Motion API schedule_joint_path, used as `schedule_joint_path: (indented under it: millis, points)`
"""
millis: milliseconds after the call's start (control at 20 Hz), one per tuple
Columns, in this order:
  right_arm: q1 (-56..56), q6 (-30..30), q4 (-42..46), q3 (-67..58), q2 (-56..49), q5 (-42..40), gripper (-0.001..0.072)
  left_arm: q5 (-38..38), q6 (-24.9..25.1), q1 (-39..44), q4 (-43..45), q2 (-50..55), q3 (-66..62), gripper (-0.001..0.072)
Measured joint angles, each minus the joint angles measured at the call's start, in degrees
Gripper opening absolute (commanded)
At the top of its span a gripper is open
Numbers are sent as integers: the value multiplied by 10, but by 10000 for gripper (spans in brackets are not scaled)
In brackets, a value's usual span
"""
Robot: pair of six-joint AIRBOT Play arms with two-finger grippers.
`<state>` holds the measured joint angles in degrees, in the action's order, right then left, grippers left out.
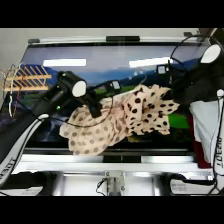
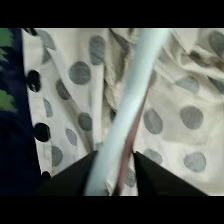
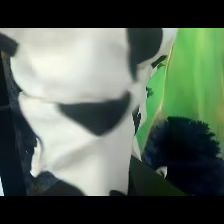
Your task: Fold the shirts.
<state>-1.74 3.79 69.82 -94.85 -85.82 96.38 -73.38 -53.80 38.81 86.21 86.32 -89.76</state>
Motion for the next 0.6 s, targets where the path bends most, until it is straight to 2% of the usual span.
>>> schedule_joint_path:
  millis: [150,250,400,600]
  points:
    - [0,7,-5,0,1,11,52,19,1,-16,3,2,0,584]
    - [0,17,-7,0,2,18,51,12,-9,-31,25,-1,-1,694]
    - [0,28,-8,0,5,30,51,19,-26,-63,58,-11,-8,720]
    - [0,42,-9,0,21,38,51,12,-38,-107,72,-22,-13,720]
